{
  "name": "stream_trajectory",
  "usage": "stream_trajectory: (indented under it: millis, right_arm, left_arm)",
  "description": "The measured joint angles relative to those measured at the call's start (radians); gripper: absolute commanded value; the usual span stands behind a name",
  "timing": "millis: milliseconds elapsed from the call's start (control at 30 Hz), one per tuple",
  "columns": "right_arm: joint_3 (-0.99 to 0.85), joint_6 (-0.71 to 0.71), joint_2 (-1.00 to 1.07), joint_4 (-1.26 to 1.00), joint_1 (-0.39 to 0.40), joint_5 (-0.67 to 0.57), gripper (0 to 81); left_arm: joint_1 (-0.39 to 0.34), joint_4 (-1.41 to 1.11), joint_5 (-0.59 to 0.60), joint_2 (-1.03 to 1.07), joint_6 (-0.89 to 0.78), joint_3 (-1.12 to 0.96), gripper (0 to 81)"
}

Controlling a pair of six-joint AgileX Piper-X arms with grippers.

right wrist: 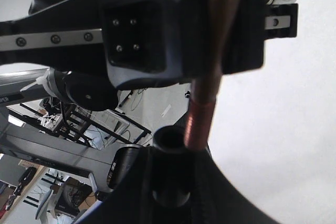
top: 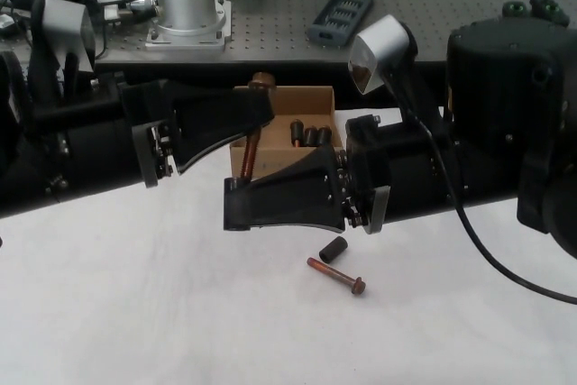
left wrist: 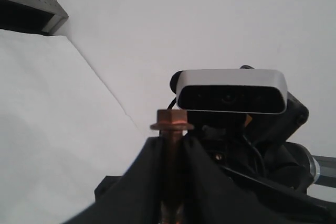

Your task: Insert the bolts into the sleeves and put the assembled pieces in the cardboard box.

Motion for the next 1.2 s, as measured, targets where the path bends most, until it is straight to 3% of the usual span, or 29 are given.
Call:
stream_trajectory:
  millis: [1200]
  right_arm:
    - [-0.004,-0.022,0.000,0.064,-0.029,0.011,2.9]
  left_arm:
    - [0.000,0.020,-0.015,0.000,0.030,-0.003,0.7]
